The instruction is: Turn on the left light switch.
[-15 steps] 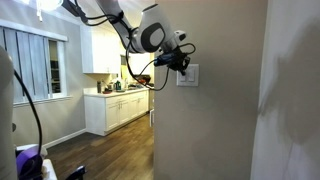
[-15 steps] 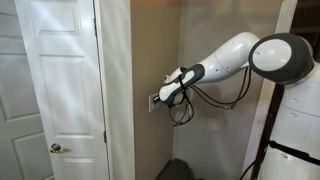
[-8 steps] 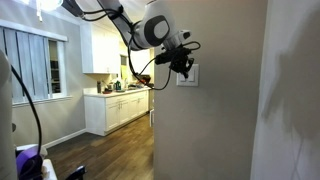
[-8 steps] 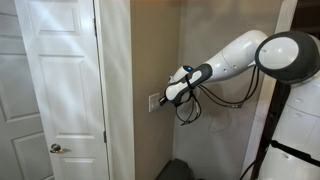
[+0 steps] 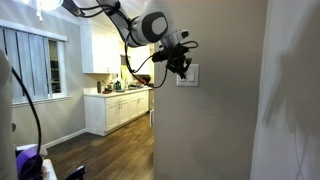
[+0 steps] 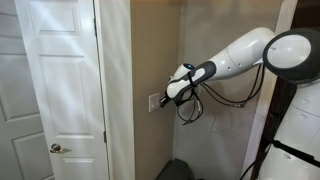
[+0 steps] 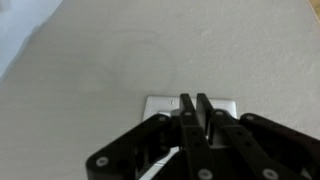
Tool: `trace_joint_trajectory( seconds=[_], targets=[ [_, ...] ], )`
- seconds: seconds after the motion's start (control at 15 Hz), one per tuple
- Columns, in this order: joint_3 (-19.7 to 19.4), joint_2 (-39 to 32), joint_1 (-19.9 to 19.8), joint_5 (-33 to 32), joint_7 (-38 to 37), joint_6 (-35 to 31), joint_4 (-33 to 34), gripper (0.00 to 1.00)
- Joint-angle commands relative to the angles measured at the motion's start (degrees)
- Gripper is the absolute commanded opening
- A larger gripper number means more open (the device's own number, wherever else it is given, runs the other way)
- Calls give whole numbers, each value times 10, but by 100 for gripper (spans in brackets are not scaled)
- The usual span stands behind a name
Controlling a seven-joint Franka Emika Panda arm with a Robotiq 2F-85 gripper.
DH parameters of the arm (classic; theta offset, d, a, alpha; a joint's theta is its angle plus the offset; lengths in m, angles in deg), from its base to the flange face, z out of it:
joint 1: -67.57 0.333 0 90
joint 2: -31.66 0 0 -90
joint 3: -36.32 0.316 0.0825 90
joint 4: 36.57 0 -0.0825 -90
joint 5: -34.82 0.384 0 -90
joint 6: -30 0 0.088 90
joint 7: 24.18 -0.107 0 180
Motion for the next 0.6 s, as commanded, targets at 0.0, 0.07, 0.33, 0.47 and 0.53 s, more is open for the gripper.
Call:
trace_joint_trajectory(
  seconds=[0.0, 0.07, 0.33, 0.47, 0.53],
  targets=[
    [0, 0, 0, 0, 0, 0, 0, 18],
    [0, 0, 0, 0, 0, 0, 0, 25],
    [0, 0, 0, 0, 0, 0, 0, 26],
    [0, 0, 0, 0, 0, 0, 0, 26],
    [0, 0, 0, 0, 0, 0, 0, 26]
  ],
)
